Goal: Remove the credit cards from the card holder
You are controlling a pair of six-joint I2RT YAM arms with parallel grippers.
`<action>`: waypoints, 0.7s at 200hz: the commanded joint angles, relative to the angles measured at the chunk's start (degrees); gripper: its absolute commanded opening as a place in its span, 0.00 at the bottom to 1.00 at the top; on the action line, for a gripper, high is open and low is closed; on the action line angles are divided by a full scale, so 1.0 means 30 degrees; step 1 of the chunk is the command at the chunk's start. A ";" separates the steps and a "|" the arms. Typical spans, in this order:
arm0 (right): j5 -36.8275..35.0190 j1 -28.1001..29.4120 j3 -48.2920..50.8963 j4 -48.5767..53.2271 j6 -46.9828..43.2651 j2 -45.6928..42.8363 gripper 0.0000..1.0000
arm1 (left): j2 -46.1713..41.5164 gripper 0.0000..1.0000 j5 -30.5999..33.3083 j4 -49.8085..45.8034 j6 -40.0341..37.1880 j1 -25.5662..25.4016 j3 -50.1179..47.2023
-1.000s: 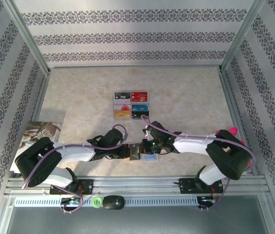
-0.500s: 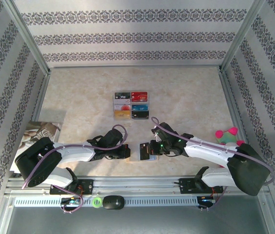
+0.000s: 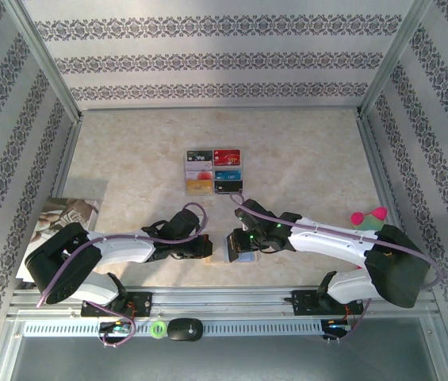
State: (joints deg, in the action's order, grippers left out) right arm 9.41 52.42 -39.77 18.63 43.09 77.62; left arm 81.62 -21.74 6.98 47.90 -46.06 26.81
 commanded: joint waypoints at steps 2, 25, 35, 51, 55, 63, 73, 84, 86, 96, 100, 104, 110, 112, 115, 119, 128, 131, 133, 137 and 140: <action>-0.0208 0.0279 -0.0147 0.0086 -0.0293 0.0577 0.19 | 0.0579 0.00 0.0202 0.0011 -0.0598 0.0325 -0.0396; -0.0125 0.0271 -0.0250 0.0119 -0.0494 0.0870 0.21 | 0.0617 0.00 0.0142 0.0074 -0.0615 0.0379 -0.0389; -0.0153 0.0223 -0.0224 0.0175 -0.0448 0.1039 0.21 | 0.0624 0.00 0.0097 0.0104 -0.0612 0.0384 -0.0358; -0.0338 0.0130 -0.0191 0.0304 -0.0546 0.0885 0.17 | 0.0638 0.00 0.0100 0.0074 -0.0600 0.0413 -0.0368; -0.0393 0.0083 -0.0213 0.0424 -0.0650 0.0810 0.14 | 0.0625 0.00 0.0112 0.0075 -0.0614 0.0413 -0.0360; -0.0511 -0.0099 -0.0220 0.0671 -0.0865 0.0532 0.08 | 0.0595 0.00 0.0112 0.0047 -0.0586 0.0442 -0.0363; -0.0619 -0.0411 -0.0220 0.0995 -0.1260 0.0023 0.01 | 0.0550 0.00 0.0136 -0.0038 -0.0603 0.0486 -0.0331; -0.0633 -0.0827 -0.0220 0.1323 -0.1923 -0.0730 0.00 | 0.0401 0.00 0.0136 -0.0177 -0.0673 0.0572 -0.0240; -0.0606 -0.0920 -0.0242 0.1349 -0.2047 -0.0875 0.00 | 0.0363 0.00 0.0143 -0.0230 -0.0695 0.0585 -0.0221; -0.0217 -0.1370 -0.0332 0.1525 -0.3091 -0.1544 0.00 | 0.0154 0.00 0.0183 -0.0435 -0.0801 0.0673 -0.0099; 0.0007 -0.1554 -0.0440 0.1604 -0.3599 -0.1836 0.00 | 0.0043 0.01 0.0185 -0.0501 -0.0844 0.0702 -0.0056; 0.0228 -0.1683 -0.0536 0.1616 -0.4102 -0.2070 0.00 | -0.0075 0.05 0.0227 -0.0578 -0.0886 0.0720 -0.0009; 0.0656 -0.1855 -0.0710 0.1641 -0.5006 -0.2409 0.00 | -0.0232 0.13 0.0243 -0.0649 -0.0973 0.0746 0.0071; 0.0807 -0.1880 -0.0797 0.1641 -0.5293 -0.2511 0.00 | -0.0308 0.16 0.0229 -0.0678 -0.1005 0.0760 0.0106; 0.1011 -0.1954 -0.0911 0.1685 -0.5660 -0.2633 0.00 | -0.0379 0.20 0.0220 -0.0712 -0.1063 0.0764 0.0159; 0.1221 -0.1990 -0.1104 0.1795 -0.6129 -0.2737 0.00 | -0.0492 0.26 0.0216 -0.0789 -0.1097 0.0787 0.0240; 0.1393 -0.2078 -0.1517 0.2078 -0.7178 -0.2911 0.00 | -0.0764 0.36 0.0231 -0.0929 -0.1238 0.0794 0.0396; 0.1388 -0.2110 -0.1690 0.2175 -0.7478 -0.2947 0.00 | -0.0824 0.38 0.0238 -0.0970 -0.1257 0.0794 0.0463; 0.1364 -0.2120 -0.1804 0.2265 -0.7669 -0.2960 0.00 | -0.0881 0.39 0.0228 -0.1036 -0.1288 0.0794 0.0511; 0.1237 -0.2172 -0.1982 0.2408 -0.8013 -0.2990 0.00 | -0.0990 0.42 0.0221 -0.1132 -0.1344 0.0799 0.0629; 0.1120 -0.2221 -0.2103 0.2502 -0.8304 -0.2994 0.00 | -0.1050 0.44 0.0215 -0.1190 -0.1402 0.0798 0.0730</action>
State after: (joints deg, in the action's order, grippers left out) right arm 11.18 46.24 -42.19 23.22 28.91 70.00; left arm 80.36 -22.24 7.33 45.54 -44.49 27.27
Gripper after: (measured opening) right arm 0.058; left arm 0.371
